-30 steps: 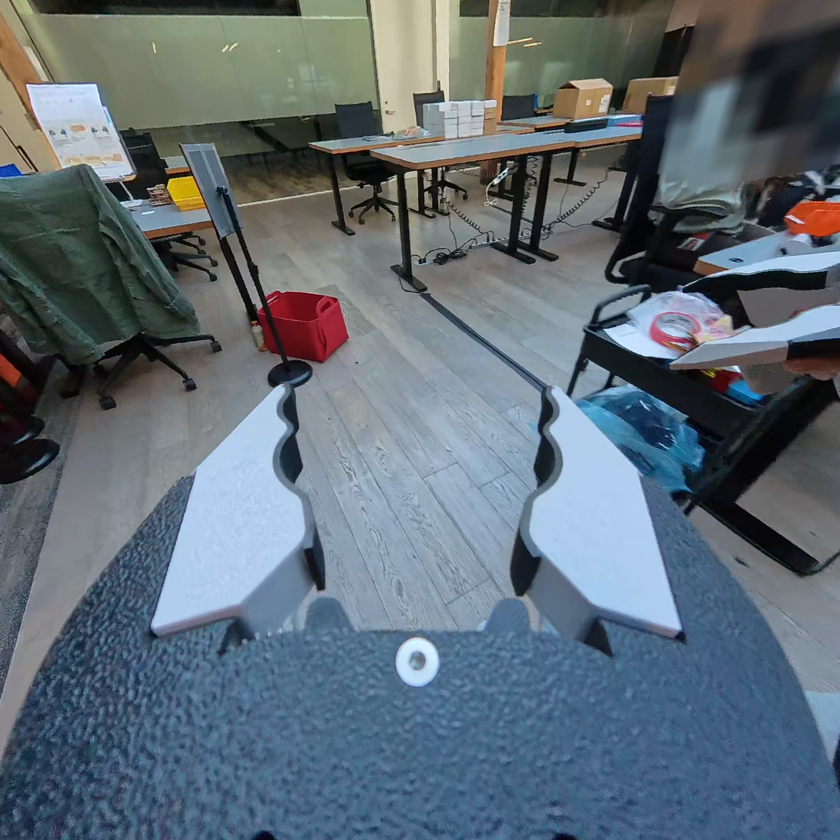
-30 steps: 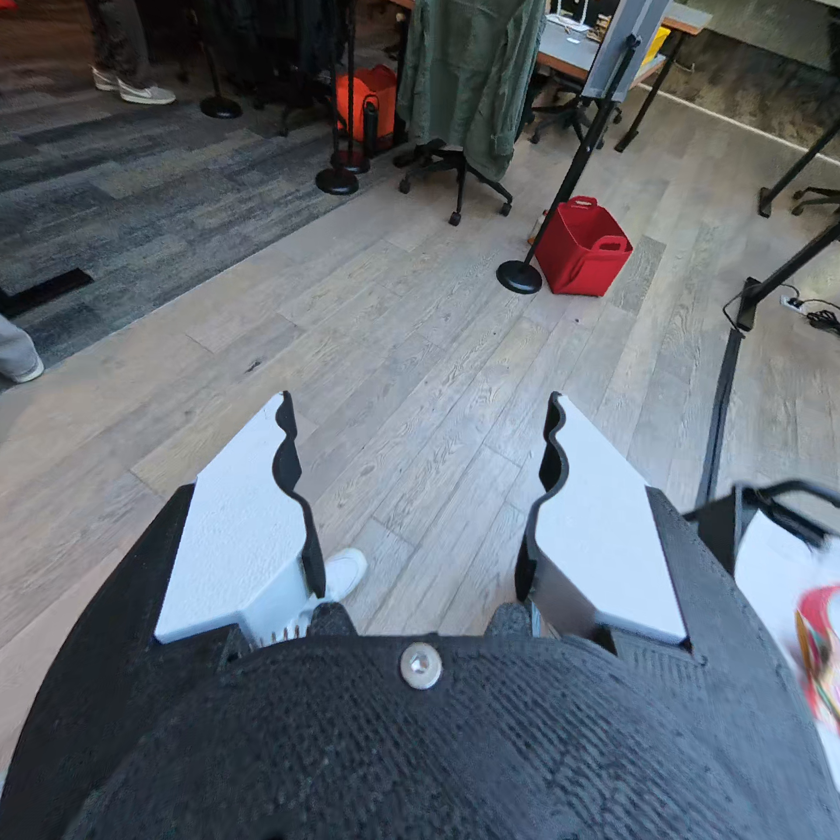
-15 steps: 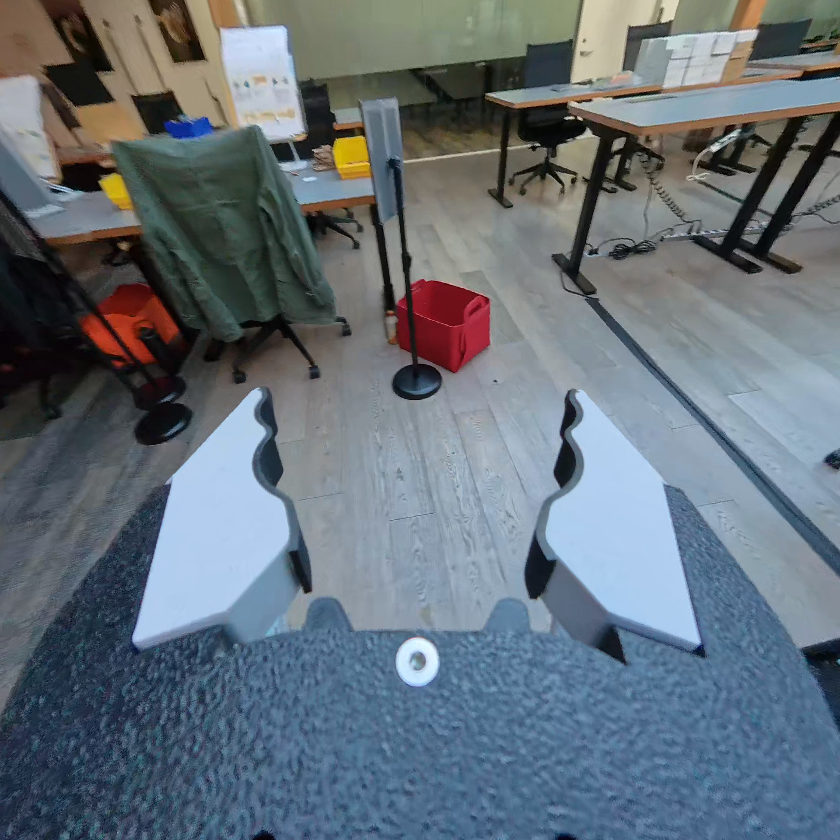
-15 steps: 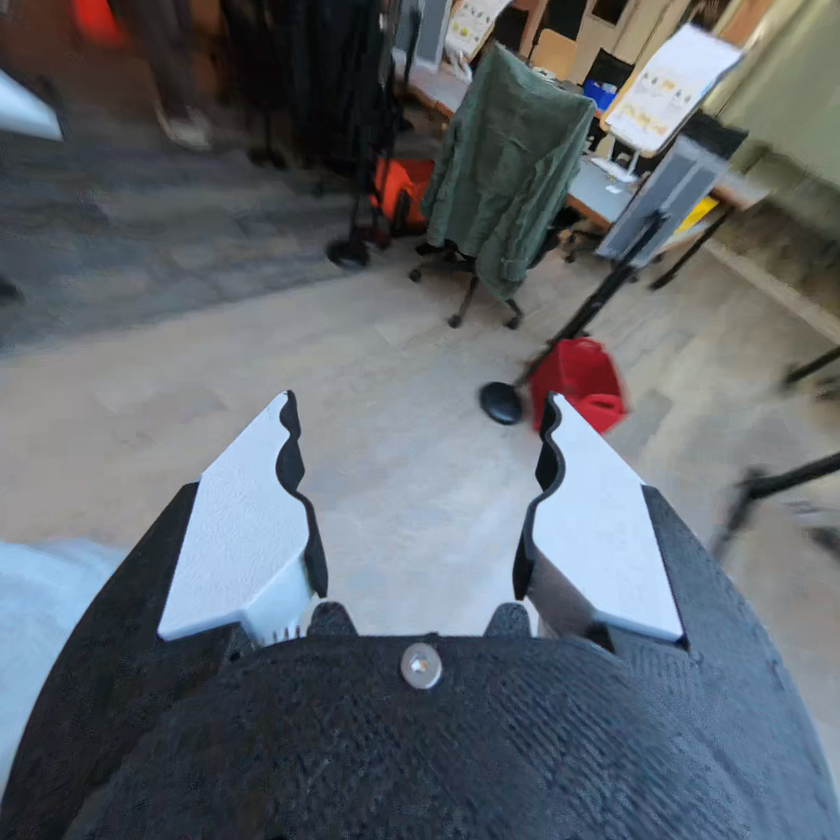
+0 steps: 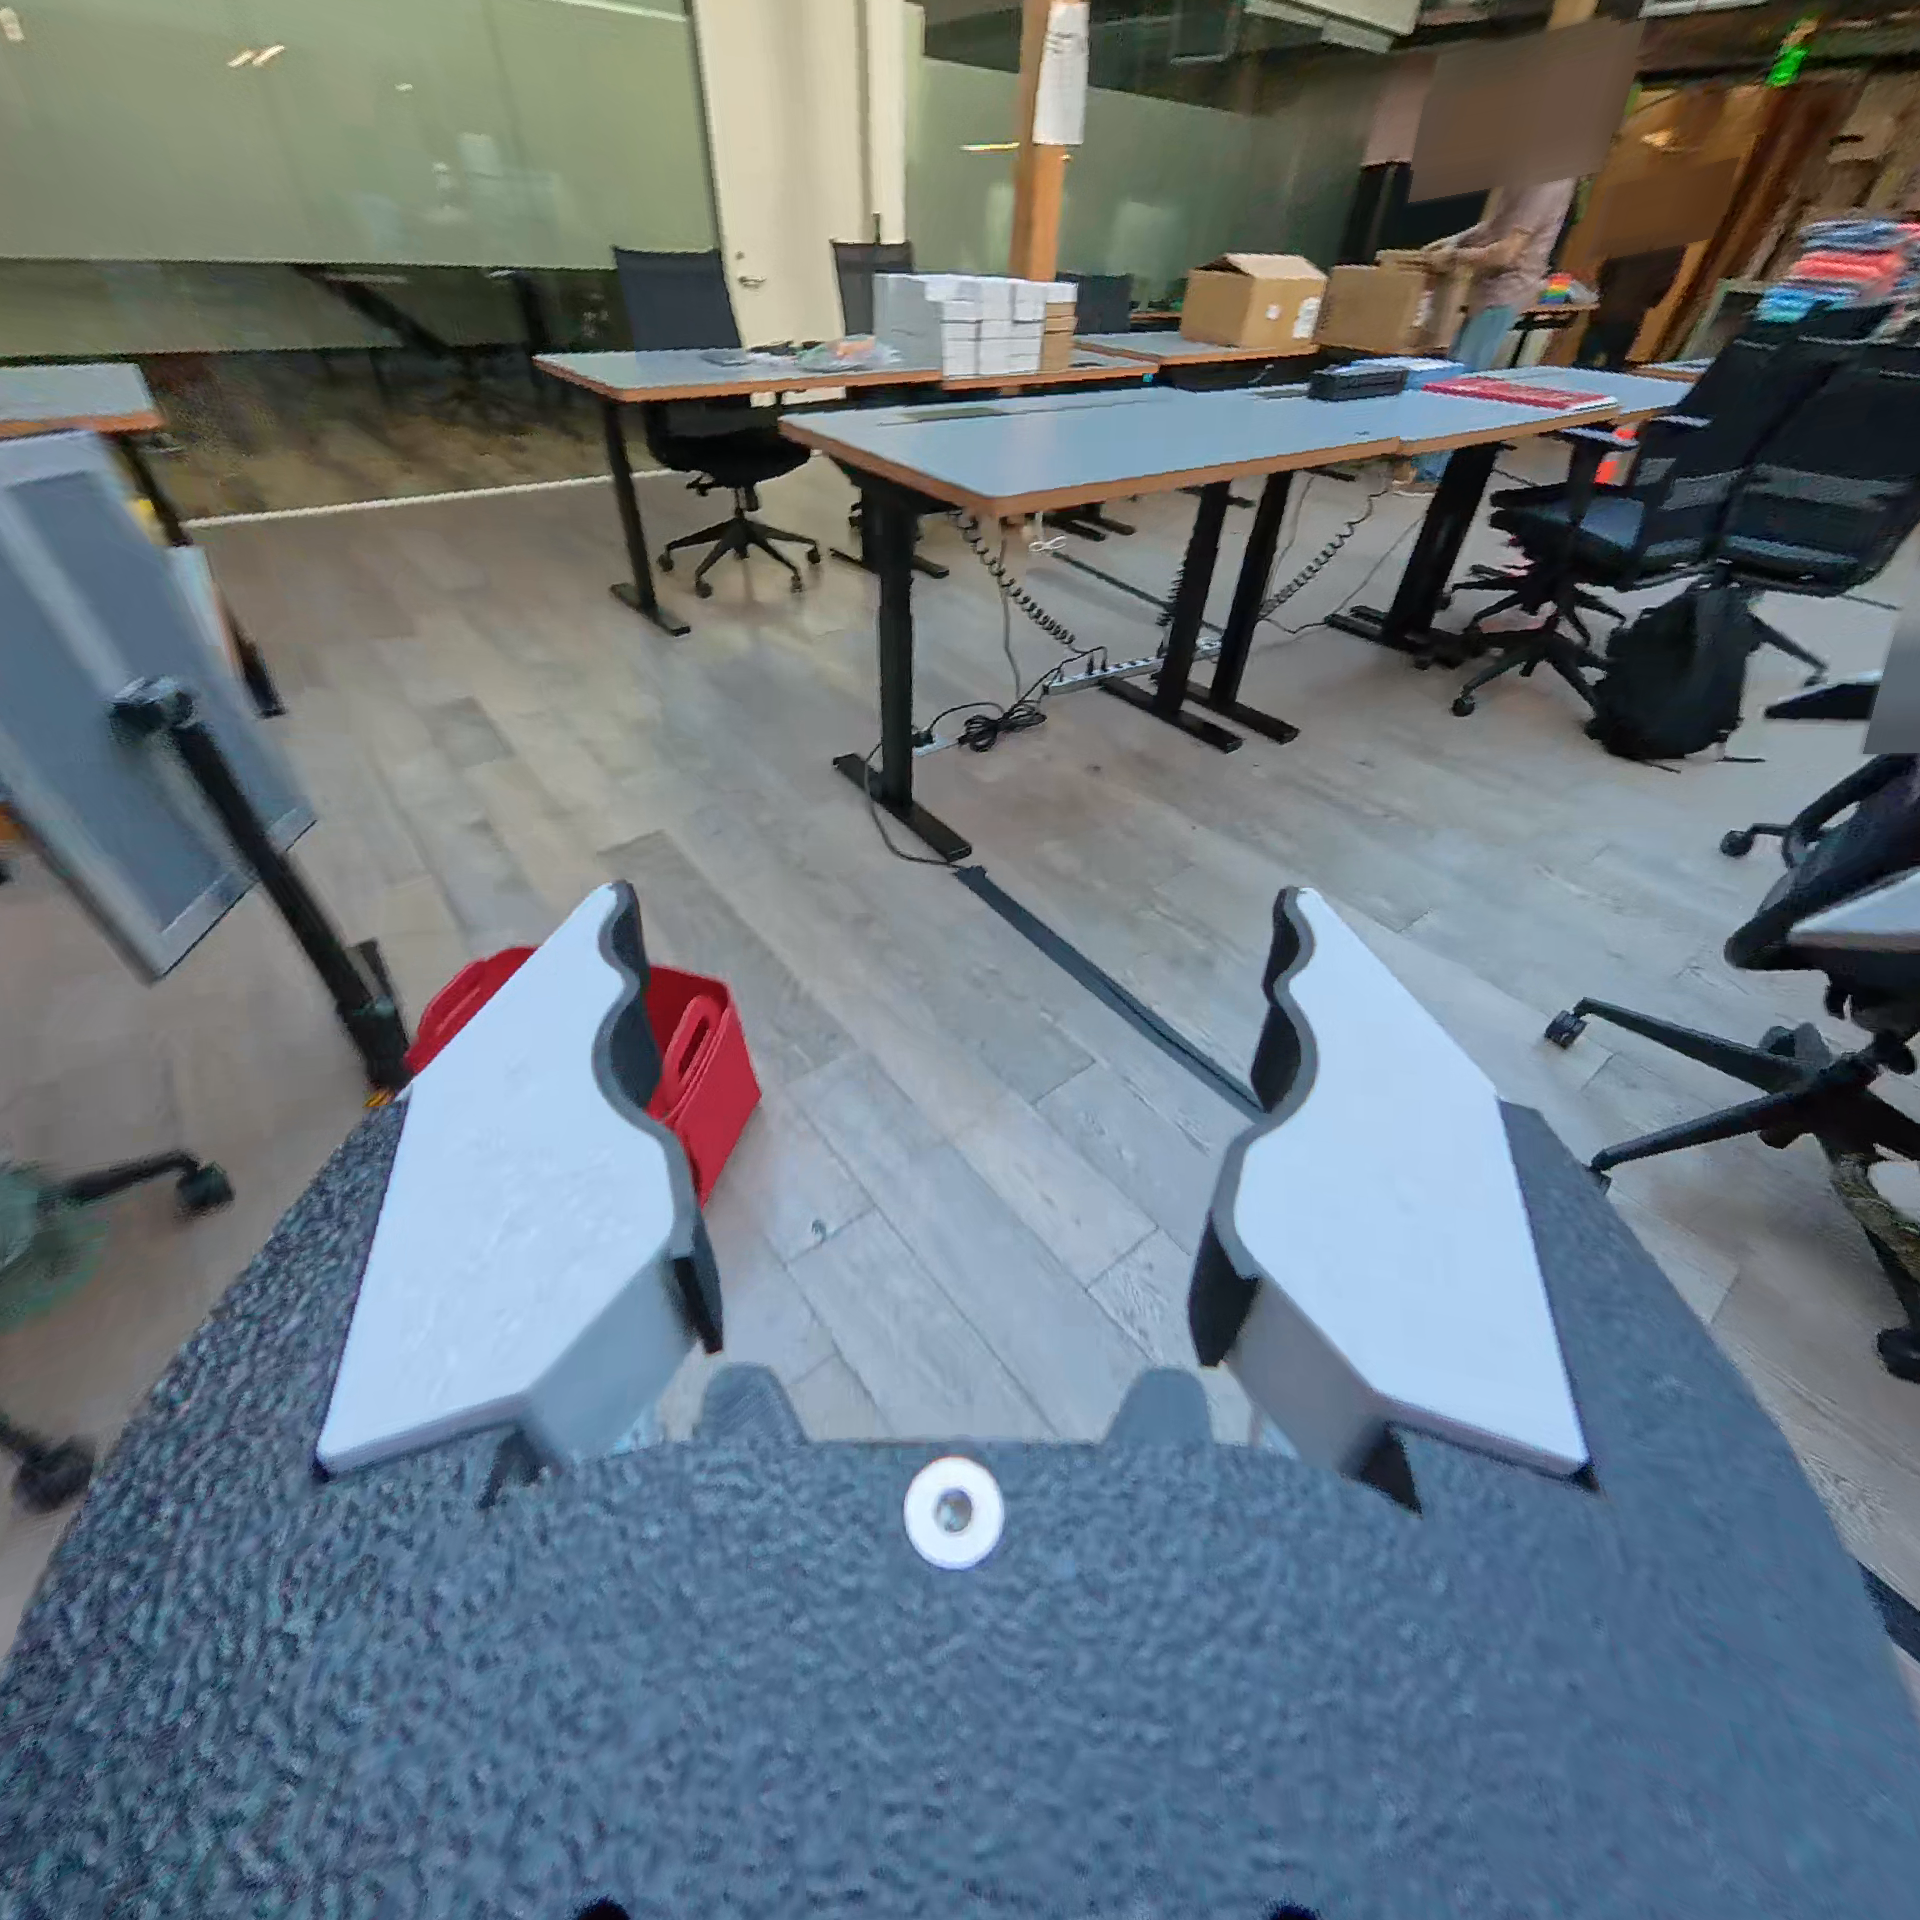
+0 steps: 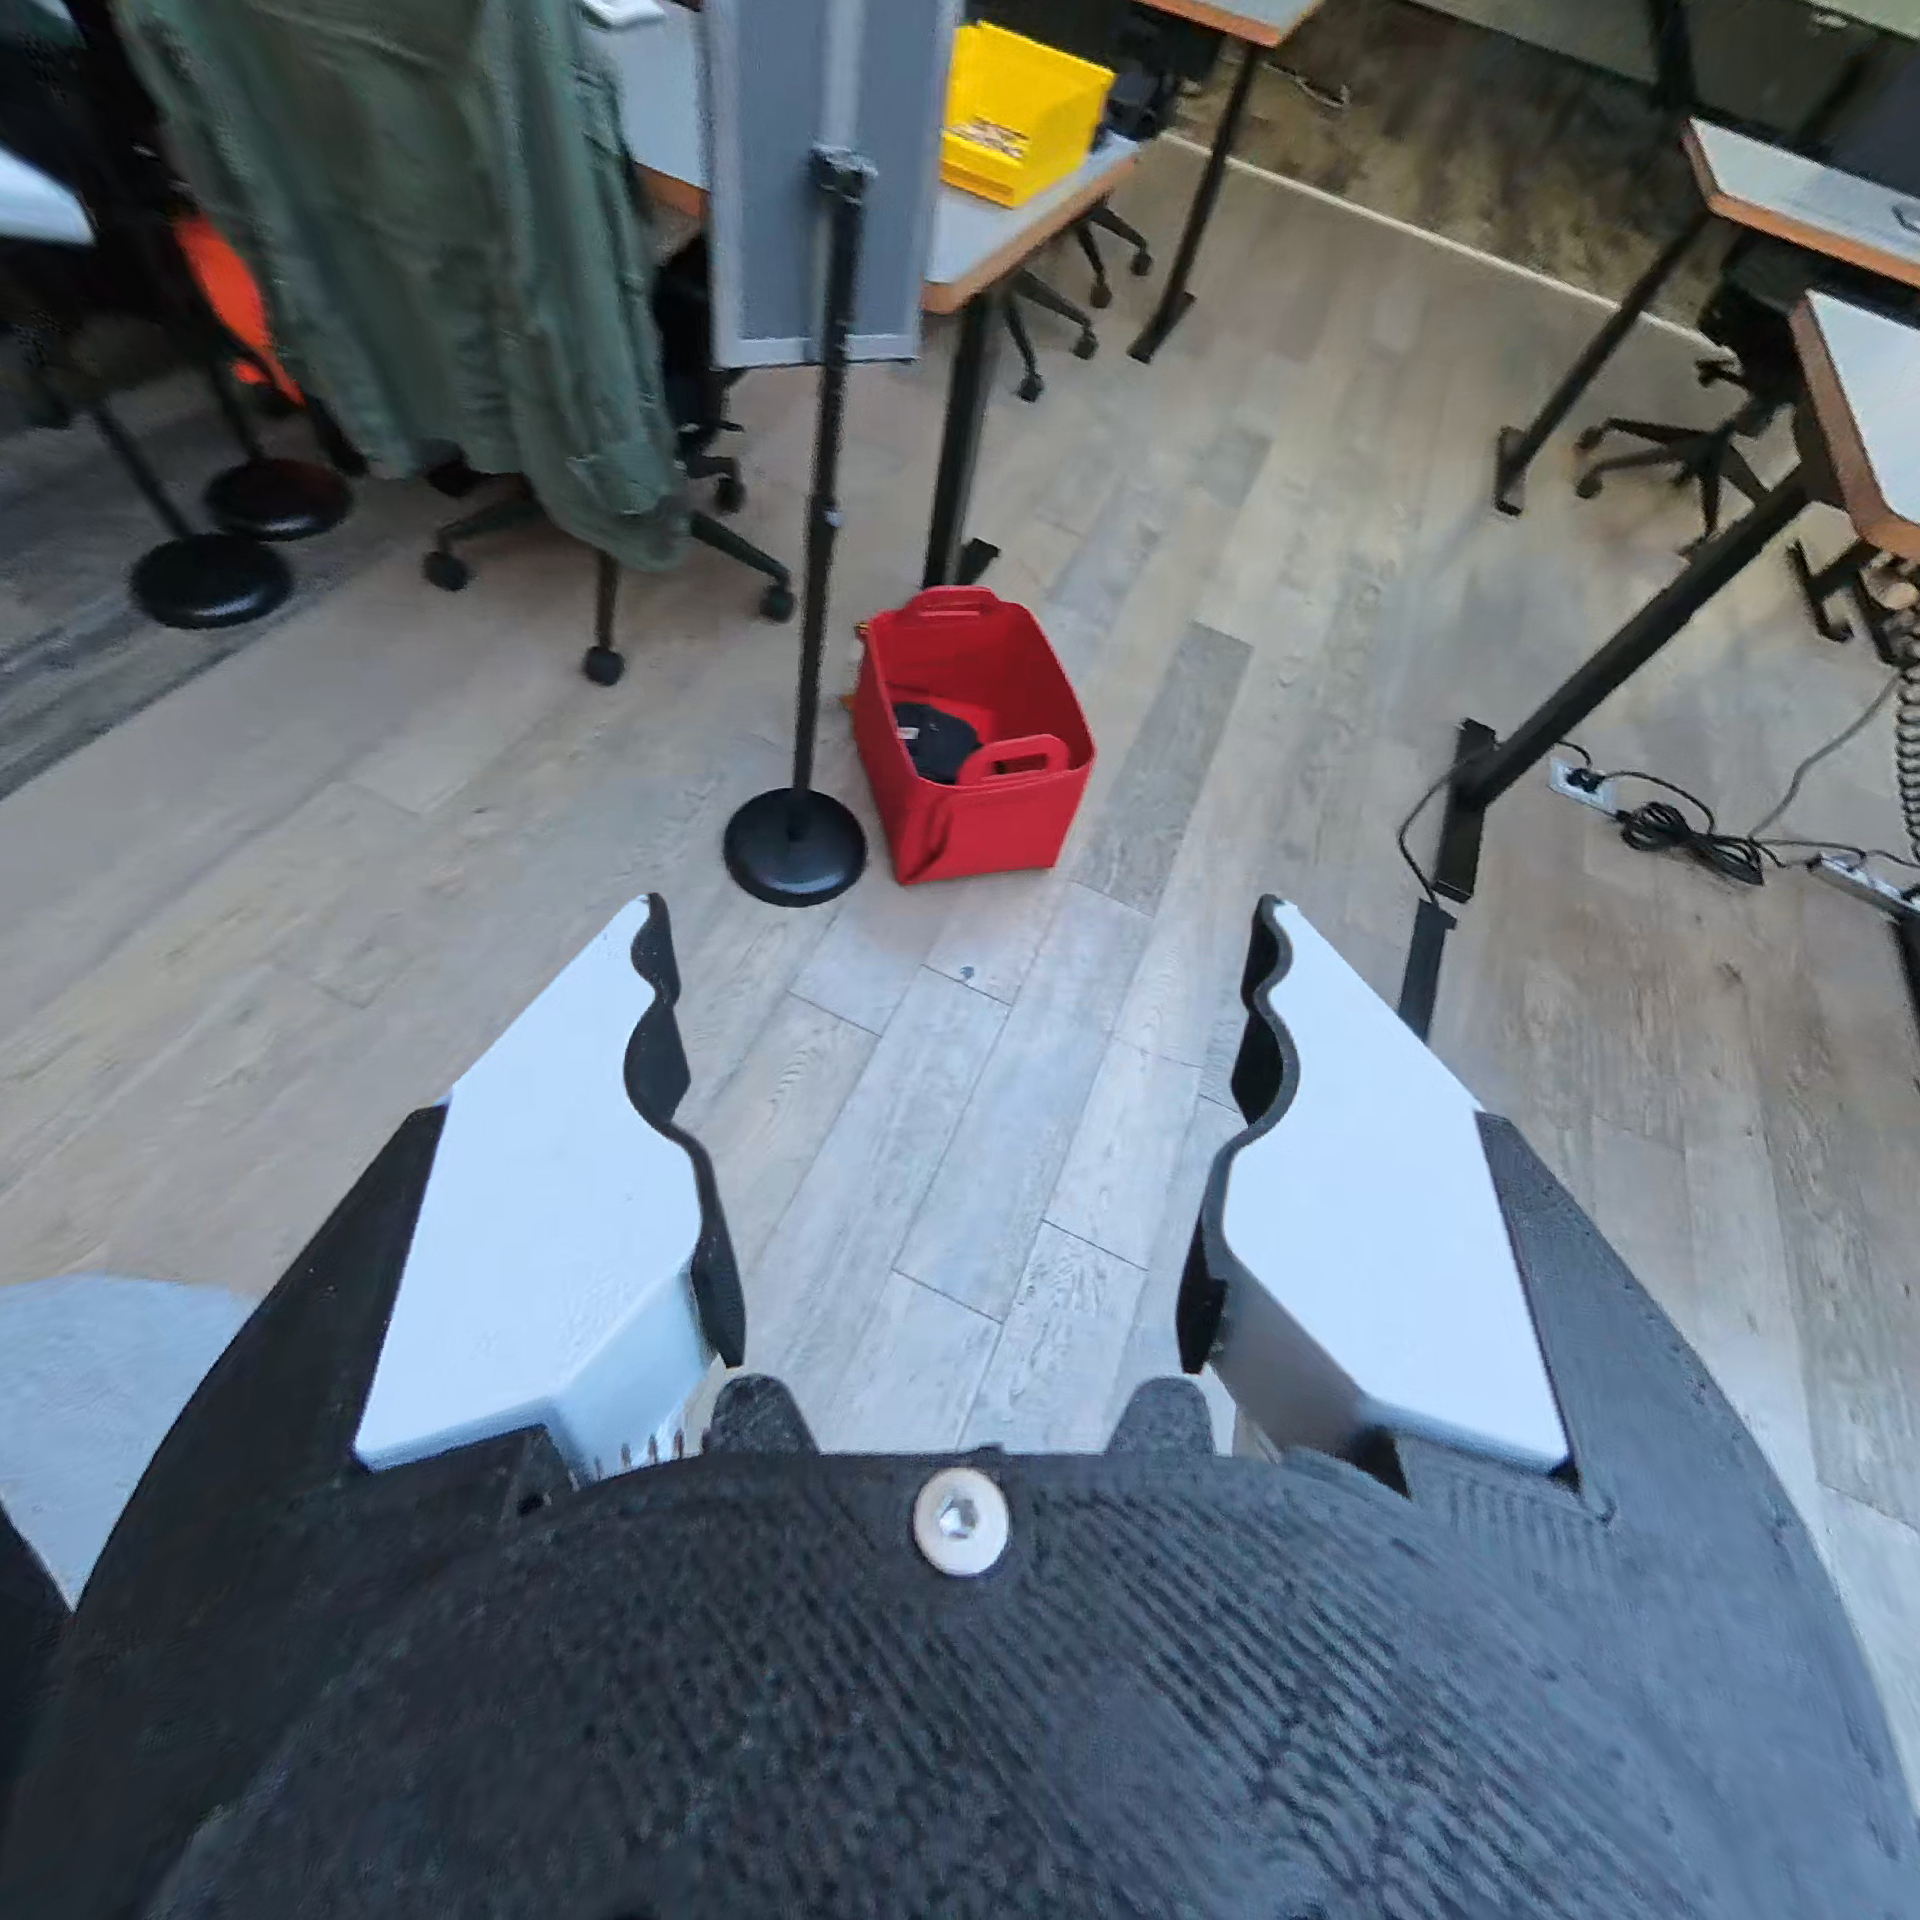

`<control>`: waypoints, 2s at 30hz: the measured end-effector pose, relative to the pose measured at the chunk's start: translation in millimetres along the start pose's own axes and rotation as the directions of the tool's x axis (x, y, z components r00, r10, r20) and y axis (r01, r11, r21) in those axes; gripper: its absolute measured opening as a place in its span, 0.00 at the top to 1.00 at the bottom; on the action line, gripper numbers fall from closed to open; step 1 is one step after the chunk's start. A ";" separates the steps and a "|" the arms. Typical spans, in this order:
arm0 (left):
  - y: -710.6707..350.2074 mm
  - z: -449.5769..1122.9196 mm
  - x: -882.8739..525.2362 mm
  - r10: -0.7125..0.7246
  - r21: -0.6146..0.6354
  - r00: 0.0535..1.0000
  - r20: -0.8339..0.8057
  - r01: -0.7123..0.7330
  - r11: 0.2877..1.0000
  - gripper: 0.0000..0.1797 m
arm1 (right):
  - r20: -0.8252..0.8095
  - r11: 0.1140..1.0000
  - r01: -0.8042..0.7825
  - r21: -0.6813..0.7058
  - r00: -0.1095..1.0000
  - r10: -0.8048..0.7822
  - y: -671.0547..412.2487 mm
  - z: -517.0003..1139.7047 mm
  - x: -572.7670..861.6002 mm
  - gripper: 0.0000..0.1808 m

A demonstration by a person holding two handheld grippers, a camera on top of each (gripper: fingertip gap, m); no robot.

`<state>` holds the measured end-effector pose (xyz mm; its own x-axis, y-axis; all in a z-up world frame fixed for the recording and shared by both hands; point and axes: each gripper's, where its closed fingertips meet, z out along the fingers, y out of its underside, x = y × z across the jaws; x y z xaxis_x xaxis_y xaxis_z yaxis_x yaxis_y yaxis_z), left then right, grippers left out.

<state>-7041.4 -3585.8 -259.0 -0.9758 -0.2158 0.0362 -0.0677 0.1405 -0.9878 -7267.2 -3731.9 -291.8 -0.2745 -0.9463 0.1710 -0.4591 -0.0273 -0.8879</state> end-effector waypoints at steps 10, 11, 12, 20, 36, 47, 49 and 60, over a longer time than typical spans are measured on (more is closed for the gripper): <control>-6.1 307.0 -81.9 0.029 -0.052 1.000 0.005 -0.029 0.998 0.38 | 0.109 0.991 0.044 -0.129 0.994 -0.030 56.6 280.8 225.9 0.44; -5.9 330.9 -102.1 0.043 -0.064 0.997 0.063 -0.039 0.997 0.38 | 0.168 0.994 0.057 -0.098 0.985 -0.040 39.6 321.2 244.6 0.46; -6.8 354.3 -122.7 0.038 -0.075 0.992 0.122 -0.029 0.997 0.38 | 0.231 0.993 0.089 -0.082 0.971 -0.068 20.2 361.4 262.7 0.47; -67.6 573.3 -253.2 -0.095 -0.034 0.947 0.307 0.110 0.993 0.41 | 0.350 0.864 0.493 0.102 0.795 -0.495 -180.5 632.0 419.2 0.42; -184.7 1085.2 -628.1 -0.008 0.011 0.912 0.410 0.004 1.000 0.52 | 0.291 0.916 0.388 0.100 0.869 -0.400 -408.9 1098.2 655.8 0.49; -186.5 1288.0 -913.7 -0.016 0.005 0.841 0.540 0.016 1.000 0.66 | 0.385 0.856 0.439 0.274 0.766 -0.516 -504.4 1475.5 727.4 0.59; -189.4 1299.3 -977.3 0.018 -0.040 0.781 0.625 0.009 0.999 0.65 | 0.490 0.816 0.477 0.326 0.653 -0.578 -546.8 1567.6 703.1 0.57; -208.7 1265.9 -1283.5 0.085 -0.131 0.443 0.892 0.074 0.989 0.63 | 0.572 0.618 0.351 0.704 0.237 -0.786 -854.6 1908.1 389.9 0.58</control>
<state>-5511.4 -4561.3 -291.4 -0.2528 -0.9459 -0.2035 -0.1663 0.2497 -0.9539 -5369.7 -4692.4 -281.0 0.7787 -0.3868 0.4940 0.2148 -0.5754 -0.7892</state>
